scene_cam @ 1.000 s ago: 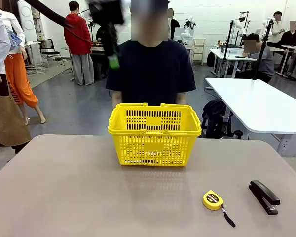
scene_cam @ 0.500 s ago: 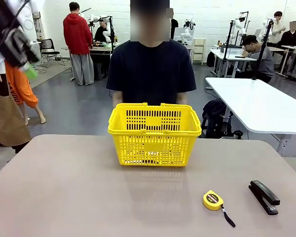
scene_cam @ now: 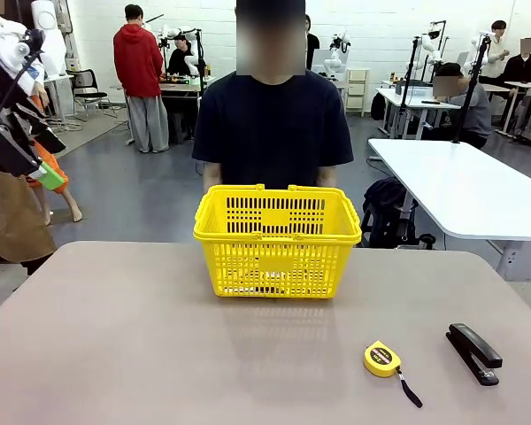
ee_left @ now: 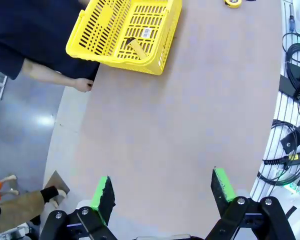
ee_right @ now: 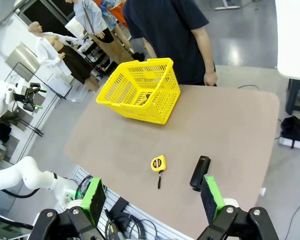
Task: Place the items the person wants into the basket.
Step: Pick up the item the person points to and place it in the Market Basket.
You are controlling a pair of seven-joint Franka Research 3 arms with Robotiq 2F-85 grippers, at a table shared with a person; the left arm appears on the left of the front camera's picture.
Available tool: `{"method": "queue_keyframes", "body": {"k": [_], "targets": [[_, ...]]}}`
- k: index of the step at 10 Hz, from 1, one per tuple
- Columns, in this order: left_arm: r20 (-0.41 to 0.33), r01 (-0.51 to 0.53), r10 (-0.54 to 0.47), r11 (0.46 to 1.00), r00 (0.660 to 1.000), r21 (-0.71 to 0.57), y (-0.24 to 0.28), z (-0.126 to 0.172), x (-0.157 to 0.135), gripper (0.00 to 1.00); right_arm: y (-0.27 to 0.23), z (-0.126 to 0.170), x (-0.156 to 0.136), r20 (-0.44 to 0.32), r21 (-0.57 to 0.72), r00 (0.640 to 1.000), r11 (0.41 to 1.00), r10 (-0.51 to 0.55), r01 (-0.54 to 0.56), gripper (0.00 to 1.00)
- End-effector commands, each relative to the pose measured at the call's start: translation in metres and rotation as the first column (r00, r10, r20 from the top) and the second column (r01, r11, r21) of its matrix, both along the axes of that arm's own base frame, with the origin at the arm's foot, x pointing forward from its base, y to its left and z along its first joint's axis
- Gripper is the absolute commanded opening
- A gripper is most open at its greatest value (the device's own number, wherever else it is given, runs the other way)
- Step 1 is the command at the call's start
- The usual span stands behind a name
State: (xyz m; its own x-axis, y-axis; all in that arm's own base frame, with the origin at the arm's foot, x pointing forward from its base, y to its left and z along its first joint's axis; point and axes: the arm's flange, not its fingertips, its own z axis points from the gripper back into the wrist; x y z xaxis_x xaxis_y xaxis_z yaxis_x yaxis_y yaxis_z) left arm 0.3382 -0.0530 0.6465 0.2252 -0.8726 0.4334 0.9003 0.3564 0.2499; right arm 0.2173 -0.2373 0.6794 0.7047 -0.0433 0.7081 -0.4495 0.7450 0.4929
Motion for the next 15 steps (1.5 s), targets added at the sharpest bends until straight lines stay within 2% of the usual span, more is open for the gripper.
{"method": "queue_keyframes", "body": {"k": [1, 5, 6, 7, 9, 12, 15], "targets": [[-0.011, 0.015, -0.015, 1.0, 1.0, -0.001, 0.009, 0.001, 0.004, 1.0, 0.001, 0.0, 0.001, 0.015, 0.016, 1.0, 1.0, 0.01, -0.01, 1.0], [-0.006, 0.001, -0.001, 1.0, 1.0, -0.01, 0.008, -0.002, 0.003, 1.0, 0.001, 0.0, 0.001, 0.015, 0.016, 1.0, 1.0, 0.01, -0.01, 1.0], [-0.046, 0.056, -0.064, 0.986, 0.997, -0.157, 0.027, 0.013, 0.006, 1.0, 0.001, 0.0, 0.001, 0.015, 0.016, 1.0, 1.0, 0.01, -0.01, 1.0], [-0.031, 0.088, -0.104, 0.941, 0.994, -0.327, 0.054, 0.03, 0.007, 1.0, 0.001, 0.0, 0.001, 0.015, 0.016, 1.0, 1.0, 0.01, -0.01, 1.0], [0.055, 0.156, -0.148, 0.866, 0.987, -0.476, 0.104, 0.044, 0.01, 1.0, 0.001, 0.0, 0.001, 0.015, 0.016, 1.0, 1.0, 0.01, -0.01, 1.0], [0.124, 0.194, -0.15, 0.796, 0.981, -0.573, 0.193, 0.031, 0.003, 1.0, 0.001, 0.0, 0.001, 0.015, 0.016, 1.0, 1.0, 0.01, -0.01, 1.0], [0.134, 0.201, -0.15, 0.745, 0.98, -0.636, 0.259, 0.024, -0.029, 1.0, 0.001, 0.0, 0.001, 0.015, 0.016, 1.0, 1.0, 0.01, -0.01, 1.0]]}}
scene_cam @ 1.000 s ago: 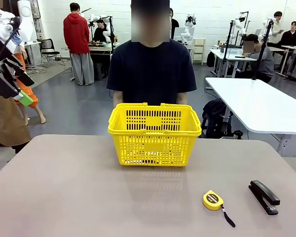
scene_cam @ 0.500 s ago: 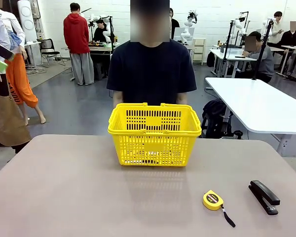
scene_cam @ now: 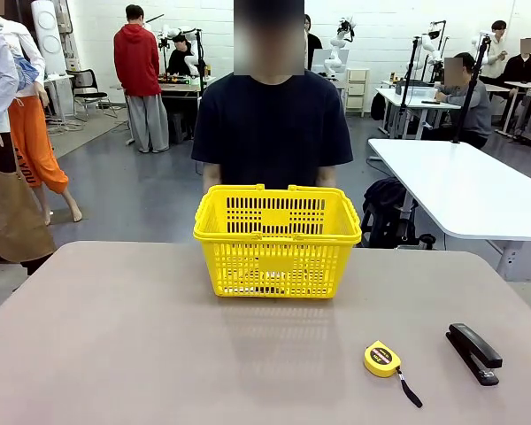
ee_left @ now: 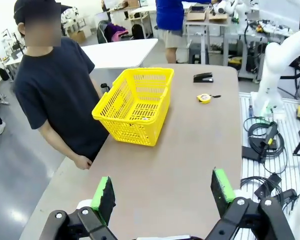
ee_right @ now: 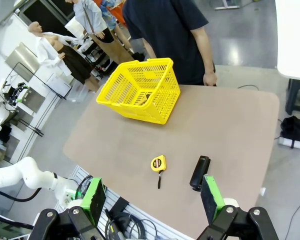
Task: Place the items the person wants into the basket.
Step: Pick up the item the person points to and place it in the Market Basket.
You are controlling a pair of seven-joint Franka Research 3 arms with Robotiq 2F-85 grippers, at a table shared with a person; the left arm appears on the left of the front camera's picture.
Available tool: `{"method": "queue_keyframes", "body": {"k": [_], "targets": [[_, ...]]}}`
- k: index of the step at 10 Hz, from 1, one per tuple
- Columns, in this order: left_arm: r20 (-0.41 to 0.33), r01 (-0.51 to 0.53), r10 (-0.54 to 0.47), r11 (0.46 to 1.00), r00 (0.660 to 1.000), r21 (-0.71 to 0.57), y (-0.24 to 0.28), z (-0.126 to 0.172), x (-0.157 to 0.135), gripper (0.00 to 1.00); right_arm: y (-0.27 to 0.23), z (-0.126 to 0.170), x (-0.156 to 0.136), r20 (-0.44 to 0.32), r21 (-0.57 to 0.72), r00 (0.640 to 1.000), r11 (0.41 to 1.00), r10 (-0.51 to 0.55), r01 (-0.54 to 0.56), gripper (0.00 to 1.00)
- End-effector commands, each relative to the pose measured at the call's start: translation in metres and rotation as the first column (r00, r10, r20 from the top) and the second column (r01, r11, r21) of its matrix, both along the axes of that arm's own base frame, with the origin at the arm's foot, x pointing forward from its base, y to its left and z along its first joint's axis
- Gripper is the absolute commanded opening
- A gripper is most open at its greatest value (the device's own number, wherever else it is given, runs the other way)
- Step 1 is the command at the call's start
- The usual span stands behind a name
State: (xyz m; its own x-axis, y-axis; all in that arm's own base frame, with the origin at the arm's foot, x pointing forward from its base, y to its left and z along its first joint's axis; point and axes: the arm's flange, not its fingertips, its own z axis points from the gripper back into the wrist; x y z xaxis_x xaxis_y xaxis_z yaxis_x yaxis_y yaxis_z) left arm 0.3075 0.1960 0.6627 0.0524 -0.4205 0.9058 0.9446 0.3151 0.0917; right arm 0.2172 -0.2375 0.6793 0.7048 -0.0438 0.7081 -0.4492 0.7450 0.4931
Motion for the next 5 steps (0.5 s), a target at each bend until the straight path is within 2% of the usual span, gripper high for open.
{"method": "queue_keyframes", "body": {"k": [1, 5], "targets": [[-0.002, 0.036, -0.036, 0.999, 0.999, -0.035, 0.027, 0.007, -0.01, 1.0, 0.001, 0.001, 0.001, 0.015, 0.015, 1.0, 1.0, 0.01, -0.011, 1.0], [-0.045, 0.06, -0.059, 0.998, 0.997, 0.031, 0.053, -0.003, -0.031, 1.0, 0.001, 0.001, 0.001, 0.015, 0.015, 1.0, 1.0, 0.01, -0.011, 1.0]]}}
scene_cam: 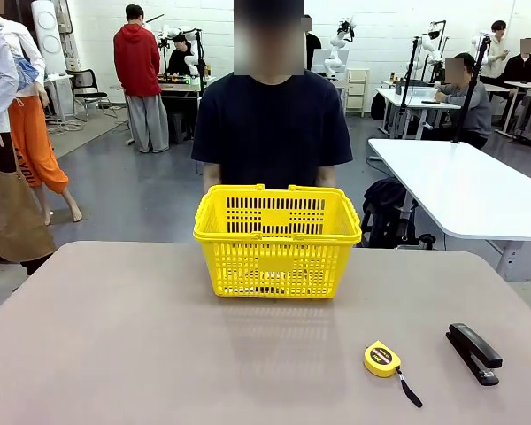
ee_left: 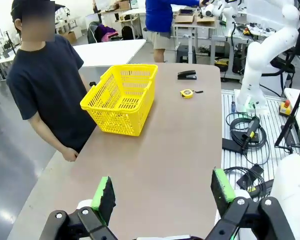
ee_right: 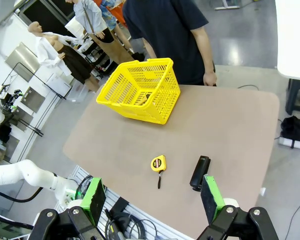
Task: Place the items the person wants into the basket.
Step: Pick up the item the person points to and place it in the Market Basket.
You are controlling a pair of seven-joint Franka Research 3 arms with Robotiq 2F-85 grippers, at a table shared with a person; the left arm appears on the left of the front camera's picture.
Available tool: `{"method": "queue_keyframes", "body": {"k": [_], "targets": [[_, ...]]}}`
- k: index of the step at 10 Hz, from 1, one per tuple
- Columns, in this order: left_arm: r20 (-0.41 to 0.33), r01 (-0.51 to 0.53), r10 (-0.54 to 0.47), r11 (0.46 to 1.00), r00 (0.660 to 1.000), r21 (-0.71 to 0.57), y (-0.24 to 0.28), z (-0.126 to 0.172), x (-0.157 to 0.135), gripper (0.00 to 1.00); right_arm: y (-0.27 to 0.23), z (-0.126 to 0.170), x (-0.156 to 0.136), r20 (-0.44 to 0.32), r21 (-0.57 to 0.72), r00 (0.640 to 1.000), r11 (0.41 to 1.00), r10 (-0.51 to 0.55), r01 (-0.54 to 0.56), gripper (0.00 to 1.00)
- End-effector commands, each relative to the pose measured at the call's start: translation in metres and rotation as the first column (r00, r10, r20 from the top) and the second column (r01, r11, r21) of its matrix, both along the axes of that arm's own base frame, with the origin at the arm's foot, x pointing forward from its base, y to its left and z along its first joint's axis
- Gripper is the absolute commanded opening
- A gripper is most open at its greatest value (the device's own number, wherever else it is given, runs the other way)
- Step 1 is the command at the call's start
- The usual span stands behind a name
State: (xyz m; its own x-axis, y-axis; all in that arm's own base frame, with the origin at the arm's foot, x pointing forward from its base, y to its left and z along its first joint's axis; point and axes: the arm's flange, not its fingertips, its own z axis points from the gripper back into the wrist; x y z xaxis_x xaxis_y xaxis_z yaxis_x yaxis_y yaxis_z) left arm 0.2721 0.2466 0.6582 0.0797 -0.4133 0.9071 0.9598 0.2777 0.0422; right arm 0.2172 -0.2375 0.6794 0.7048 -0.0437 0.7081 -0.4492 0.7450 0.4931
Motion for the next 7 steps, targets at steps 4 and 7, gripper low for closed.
{"method": "queue_keyframes", "body": {"k": [4, 7], "targets": [[-0.037, 0.036, -0.033, 0.995, 0.999, 0.096, -0.011, -0.003, 0.009, 1.0, 0.001, 0.001, 0.001, 0.015, 0.015, 1.0, 1.0, 0.01, -0.011, 1.0], [-0.136, 0.044, -0.02, 0.984, 0.991, 0.174, -0.013, -0.012, 0.011, 1.0, 0.001, 0.001, 0.001, 0.015, 0.015, 1.0, 1.0, 0.01, -0.011, 1.0]]}}
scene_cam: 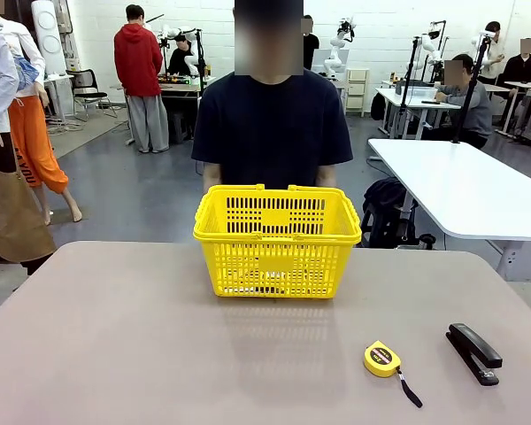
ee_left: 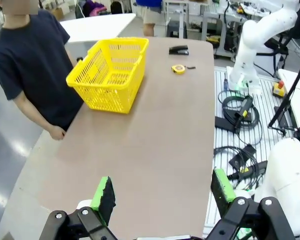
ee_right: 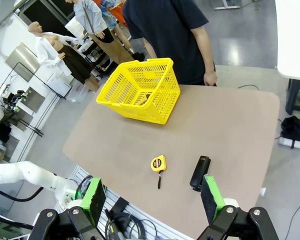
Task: Place the items the person wants into the basket.
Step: Pick up the item the person points to and place it in the Market Basket.
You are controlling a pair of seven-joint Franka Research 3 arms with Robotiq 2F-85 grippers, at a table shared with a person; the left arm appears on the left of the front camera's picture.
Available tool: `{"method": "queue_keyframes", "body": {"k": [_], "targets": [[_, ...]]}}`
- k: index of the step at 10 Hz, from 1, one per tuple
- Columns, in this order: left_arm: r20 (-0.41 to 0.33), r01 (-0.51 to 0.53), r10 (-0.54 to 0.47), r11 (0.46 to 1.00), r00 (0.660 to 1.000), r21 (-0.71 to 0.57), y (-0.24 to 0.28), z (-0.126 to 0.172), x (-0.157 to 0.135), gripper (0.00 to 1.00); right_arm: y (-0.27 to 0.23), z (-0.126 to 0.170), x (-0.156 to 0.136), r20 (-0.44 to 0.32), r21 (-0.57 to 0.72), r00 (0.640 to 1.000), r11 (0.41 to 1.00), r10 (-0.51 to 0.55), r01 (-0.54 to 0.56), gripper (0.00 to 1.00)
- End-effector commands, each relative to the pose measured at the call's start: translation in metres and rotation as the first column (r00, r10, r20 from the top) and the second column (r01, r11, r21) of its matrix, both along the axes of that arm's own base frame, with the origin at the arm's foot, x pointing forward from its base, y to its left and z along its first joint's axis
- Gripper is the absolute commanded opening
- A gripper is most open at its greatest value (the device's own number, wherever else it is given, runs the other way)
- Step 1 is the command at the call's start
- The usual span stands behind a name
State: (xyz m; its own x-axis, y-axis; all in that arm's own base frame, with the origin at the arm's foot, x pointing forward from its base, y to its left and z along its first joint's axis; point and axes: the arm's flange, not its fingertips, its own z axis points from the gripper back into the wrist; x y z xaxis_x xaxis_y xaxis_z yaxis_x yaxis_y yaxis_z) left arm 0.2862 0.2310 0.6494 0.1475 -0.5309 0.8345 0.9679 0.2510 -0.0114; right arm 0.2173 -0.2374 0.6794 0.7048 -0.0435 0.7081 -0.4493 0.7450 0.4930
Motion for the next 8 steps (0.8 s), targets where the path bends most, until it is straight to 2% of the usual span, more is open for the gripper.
{"method": "queue_keyframes", "body": {"k": [1, 2, 3, 8], "targets": [[-0.067, -0.001, 0.006, 0.998, 0.998, 0.067, 0.0026, -0.0097, -0.0021, 1.0, 0.0012, 0.0005, 0.0006, 0.015, 0.015, 1.0, 1.0, 0.01, -0.01, 1.0], [-0.085, -0.004, 0.009, 0.999, 0.996, 0.049, 0.0031, -0.0107, -0.0017, 1.0, 0.0012, 0.0005, 0.0006, 0.015, 0.015, 1.0, 1.0, 0.01, -0.01, 1.0], [-0.032, 0.0, 0.001, 0.999, 1.0, 0.032, 0.0016, -0.0053, -0.0006, 1.0, 0.0012, 0.0005, 0.0006, 0.015, 0.015, 1.0, 1.0, 0.01, -0.01, 1.0], [-0.032, 0.0, 0.001, 0.999, 1.0, 0.032, 0.0016, -0.0053, -0.0006, 1.0, 0.0012, 0.0005, 0.0006, 0.015, 0.015, 1.0, 1.0, 0.01, -0.01, 1.0]]}}
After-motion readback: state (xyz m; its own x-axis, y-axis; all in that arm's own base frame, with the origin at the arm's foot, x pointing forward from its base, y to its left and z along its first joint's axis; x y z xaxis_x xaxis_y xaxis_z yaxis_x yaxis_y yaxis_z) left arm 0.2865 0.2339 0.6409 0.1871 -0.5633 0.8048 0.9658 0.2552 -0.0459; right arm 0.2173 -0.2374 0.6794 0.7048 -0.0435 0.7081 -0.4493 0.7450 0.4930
